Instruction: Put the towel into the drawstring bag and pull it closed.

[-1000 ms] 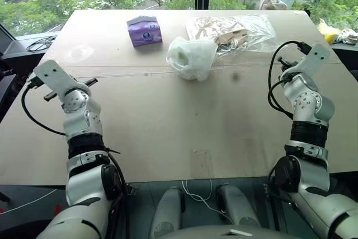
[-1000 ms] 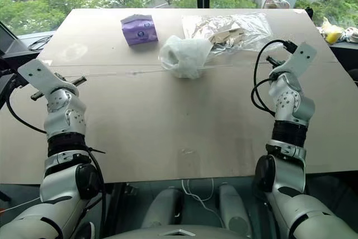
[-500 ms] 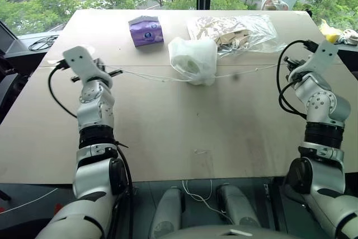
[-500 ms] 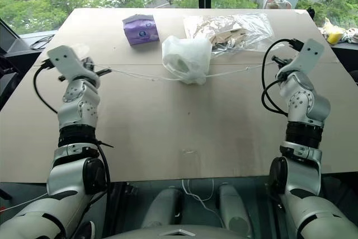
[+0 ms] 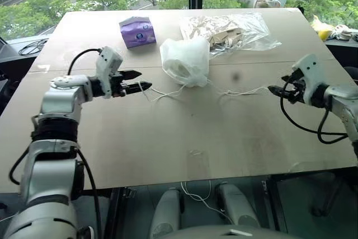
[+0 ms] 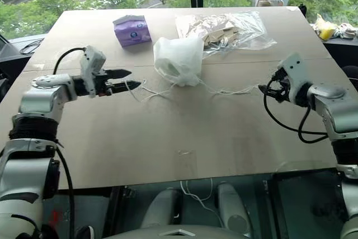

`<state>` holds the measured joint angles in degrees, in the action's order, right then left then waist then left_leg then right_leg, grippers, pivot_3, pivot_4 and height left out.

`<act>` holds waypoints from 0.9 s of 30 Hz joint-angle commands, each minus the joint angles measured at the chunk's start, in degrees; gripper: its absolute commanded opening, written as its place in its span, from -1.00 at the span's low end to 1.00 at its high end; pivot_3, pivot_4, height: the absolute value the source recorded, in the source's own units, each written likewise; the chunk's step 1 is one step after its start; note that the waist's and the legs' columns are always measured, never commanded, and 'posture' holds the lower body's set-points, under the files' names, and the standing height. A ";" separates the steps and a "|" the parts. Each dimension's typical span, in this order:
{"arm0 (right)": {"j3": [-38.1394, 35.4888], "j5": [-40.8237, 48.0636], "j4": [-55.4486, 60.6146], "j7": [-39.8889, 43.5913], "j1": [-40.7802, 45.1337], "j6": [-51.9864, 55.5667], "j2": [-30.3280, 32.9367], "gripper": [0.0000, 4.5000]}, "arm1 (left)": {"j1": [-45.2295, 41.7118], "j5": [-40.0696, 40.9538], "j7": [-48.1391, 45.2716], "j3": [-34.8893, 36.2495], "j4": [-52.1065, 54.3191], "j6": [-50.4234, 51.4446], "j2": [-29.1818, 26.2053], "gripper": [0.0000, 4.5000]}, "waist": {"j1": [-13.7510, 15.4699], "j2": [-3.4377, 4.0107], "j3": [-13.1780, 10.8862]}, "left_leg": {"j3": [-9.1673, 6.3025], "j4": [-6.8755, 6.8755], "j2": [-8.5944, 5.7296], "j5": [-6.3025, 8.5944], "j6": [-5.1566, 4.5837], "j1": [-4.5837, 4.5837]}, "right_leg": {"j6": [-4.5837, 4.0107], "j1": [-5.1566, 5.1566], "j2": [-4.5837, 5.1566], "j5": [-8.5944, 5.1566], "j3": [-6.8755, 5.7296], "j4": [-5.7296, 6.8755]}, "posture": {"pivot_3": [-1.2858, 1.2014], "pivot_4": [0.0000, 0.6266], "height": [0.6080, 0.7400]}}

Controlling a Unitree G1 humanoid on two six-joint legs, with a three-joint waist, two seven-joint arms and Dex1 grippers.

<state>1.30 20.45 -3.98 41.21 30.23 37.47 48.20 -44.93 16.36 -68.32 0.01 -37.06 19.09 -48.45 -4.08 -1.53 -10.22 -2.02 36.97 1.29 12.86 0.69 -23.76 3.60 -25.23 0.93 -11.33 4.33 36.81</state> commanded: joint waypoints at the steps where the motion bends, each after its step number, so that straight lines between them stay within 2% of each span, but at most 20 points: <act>1: -2.55 0.35 3.50 1.65 -0.36 -1.94 -0.26 0.40 | -2.87 -0.96 -0.99 1.79 -4.23 -2.95 -0.20 0.54 | 0.42 0.01 -0.01 | -0.01 0.10 0.00 0.00 0.00 -0.02 | 0.02 0.01 -0.01 0.00 -0.01 0.03 | 0.03 -0.52 1.00; 7: -2.58 -1.57 2.31 1.24 0.13 -3.13 -0.87 0.40 | -4.50 -3.07 -2.80 1.48 -7.69 -7.01 -0.61 0.54 | 1.23 0.00 0.00 | 0.00 0.35 0.00 0.00 0.00 -0.08 | 0.05 0.05 0.01 0.00 -0.02 0.06 | 0.03 -0.52 1.00; 10: -2.54 -2.86 0.94 -0.22 1.42 -4.32 -2.26 0.40 | -12.96 -1.33 5.73 6.00 -16.31 -8.81 3.99 0.54 | 2.16 -0.06 -0.04 | -0.02 0.34 0.01 0.00 0.00 -0.09 | 0.04 0.03 -0.01 0.00 -0.04 0.10 | 0.03 -0.52 1.00; 13: -2.34 -4.24 -1.00 -1.50 3.11 -5.26 -3.94 0.40 | -16.26 -6.85 6.58 2.77 -21.99 -13.52 5.05 0.54 | 2.14 -0.09 -0.06 | -0.14 0.46 -0.01 0.00 0.00 -0.15 | 0.06 0.08 -0.01 0.00 -0.15 0.13 | 0.03 -0.52 1.00; 17: -4.18 -2.16 3.20 -1.24 0.79 -3.80 -5.52 0.40 | -11.46 -7.93 -6.26 0.90 -20.73 -16.51 1.90 0.54 | 1.21 -0.01 -0.01 | 0.09 0.27 -0.04 0.01 -0.01 -0.05 | -0.16 0.04 0.04 0.12 0.06 0.10 | 0.03 -0.52 1.00; 22: -9.14 4.25 13.43 2.31 -10.76 -2.47 -6.01 0.40 | -2.80 -3.67 -9.28 5.75 -16.58 -14.65 -0.19 0.54 | 1.30 -0.01 -0.01 | -0.07 0.02 0.04 0.01 -0.01 -0.23 | -0.25 -0.23 -0.03 0.09 -0.05 0.19 | 0.03 -0.52 1.00; 24: -11.01 6.63 17.19 3.67 -16.10 -2.46 -6.08 0.40 | 3.99 -0.75 -12.01 7.77 -9.90 -13.31 -0.71 0.54 | 1.56 -0.01 -0.01 | -0.06 0.06 0.03 0.01 -0.02 -0.27 | -0.25 -0.24 0.00 0.09 -0.06 0.21 | 0.03 -0.52 1.00; 27: -12.79 7.24 21.12 4.97 -25.10 -7.49 -7.81 0.40 | 18.64 5.03 -12.98 11.16 6.99 -8.89 -0.02 0.54 | 1.64 -0.01 0.01 | 0.04 0.15 0.02 0.02 -0.03 -0.14 | -0.24 -0.08 0.09 0.09 0.00 0.19 | 0.03 -0.52 1.00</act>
<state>-8.70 26.57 13.62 45.13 7.68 33.30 41.06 -30.85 17.41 -80.05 9.04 -39.23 8.03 -48.46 -2.44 -1.54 -10.21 -1.97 37.16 1.33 12.89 0.66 -23.90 3.38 -25.27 1.01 -11.25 4.33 36.91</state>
